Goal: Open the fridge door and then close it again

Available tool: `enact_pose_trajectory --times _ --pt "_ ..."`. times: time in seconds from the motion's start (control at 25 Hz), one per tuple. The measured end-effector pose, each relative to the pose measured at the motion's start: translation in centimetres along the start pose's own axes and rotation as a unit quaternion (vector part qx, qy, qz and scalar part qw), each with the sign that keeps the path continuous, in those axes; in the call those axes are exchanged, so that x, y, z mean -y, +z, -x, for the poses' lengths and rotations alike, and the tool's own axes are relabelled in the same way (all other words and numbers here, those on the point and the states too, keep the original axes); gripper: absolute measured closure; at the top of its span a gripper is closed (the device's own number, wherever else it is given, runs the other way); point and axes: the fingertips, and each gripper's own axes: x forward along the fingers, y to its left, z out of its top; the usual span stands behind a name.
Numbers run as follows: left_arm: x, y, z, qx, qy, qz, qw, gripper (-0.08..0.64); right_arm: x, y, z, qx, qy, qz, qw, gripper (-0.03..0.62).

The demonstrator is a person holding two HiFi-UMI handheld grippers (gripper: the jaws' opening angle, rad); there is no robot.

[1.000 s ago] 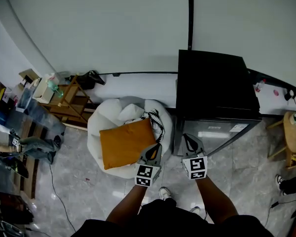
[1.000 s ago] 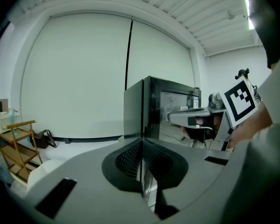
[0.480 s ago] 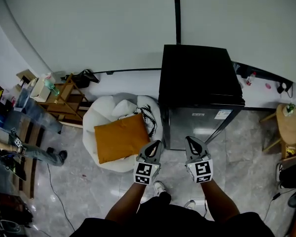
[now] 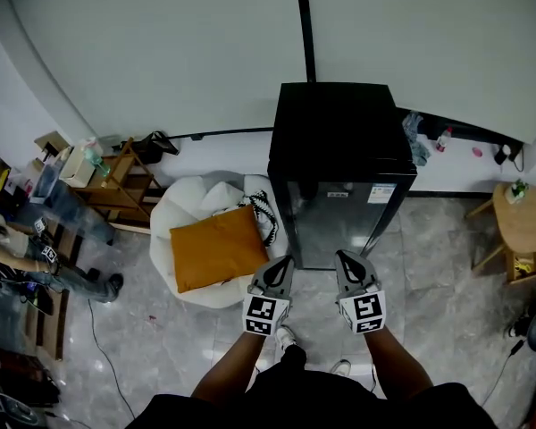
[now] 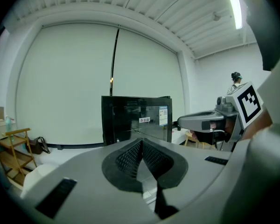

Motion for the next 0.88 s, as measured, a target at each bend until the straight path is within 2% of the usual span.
enact_pose_trajectory --times 0.44,0.64,0.88 --pt "2.4 0.9 1.7 0.014 0.009 -0.006 0.9998 0.538 -0.3 1.3 2.5 0.019 0.012 0.013 1.000 0.578" --pt "3.6 1.1 2.0 0.024 0.002 -0.003 0.9997 0.538 -0.1 1.7 3.5 0.027 0.002 0.026 0.999 0.578" --pt "3.1 1.8 2.9 0.035 0.003 -0.005 0.9994 0.538 -1.0 2.2 3.4 0.035 -0.005 0.028 0.999 0.578"
